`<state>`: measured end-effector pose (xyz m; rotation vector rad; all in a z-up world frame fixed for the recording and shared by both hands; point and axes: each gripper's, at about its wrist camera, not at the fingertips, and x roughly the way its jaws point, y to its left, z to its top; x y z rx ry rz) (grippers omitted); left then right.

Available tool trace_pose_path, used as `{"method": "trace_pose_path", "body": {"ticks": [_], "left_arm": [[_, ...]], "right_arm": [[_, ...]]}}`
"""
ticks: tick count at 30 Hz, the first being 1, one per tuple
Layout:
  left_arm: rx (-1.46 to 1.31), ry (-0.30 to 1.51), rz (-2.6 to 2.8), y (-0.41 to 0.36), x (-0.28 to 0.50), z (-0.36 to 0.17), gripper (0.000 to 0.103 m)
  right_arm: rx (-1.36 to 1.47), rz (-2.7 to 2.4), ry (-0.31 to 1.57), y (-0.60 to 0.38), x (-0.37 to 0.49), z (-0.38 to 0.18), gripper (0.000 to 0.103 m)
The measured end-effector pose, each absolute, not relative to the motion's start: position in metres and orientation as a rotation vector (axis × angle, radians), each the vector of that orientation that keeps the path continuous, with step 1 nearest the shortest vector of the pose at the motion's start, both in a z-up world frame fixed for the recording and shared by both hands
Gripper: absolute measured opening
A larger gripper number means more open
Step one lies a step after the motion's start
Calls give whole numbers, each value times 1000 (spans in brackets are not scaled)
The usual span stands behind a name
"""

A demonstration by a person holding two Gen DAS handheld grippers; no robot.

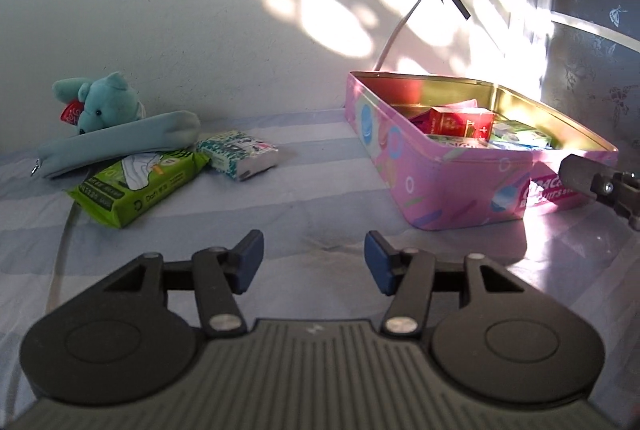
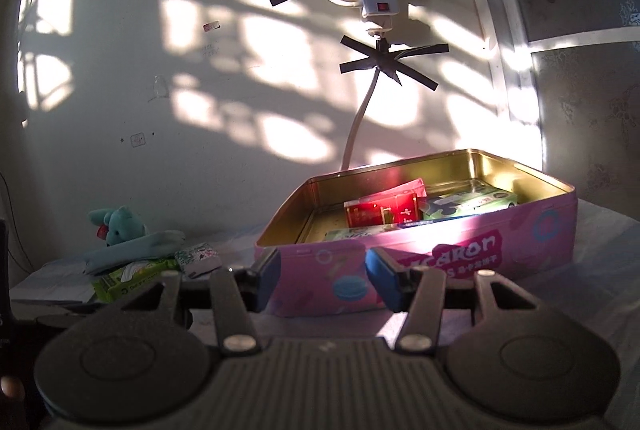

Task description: Organize objects

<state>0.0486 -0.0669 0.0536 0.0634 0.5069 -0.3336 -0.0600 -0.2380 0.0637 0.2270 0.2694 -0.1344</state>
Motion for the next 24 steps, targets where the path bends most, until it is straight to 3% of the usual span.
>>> {"method": "trace_pose_path", "body": {"ticks": [18, 24], "left_arm": [[120, 442, -367, -122, 54, 47, 58], [144, 422, -367, -126, 50, 44, 58]], "right_arm": [[230, -257, 207, -275, -56, 42, 52], [372, -252, 262, -298, -45, 32, 53]]}}
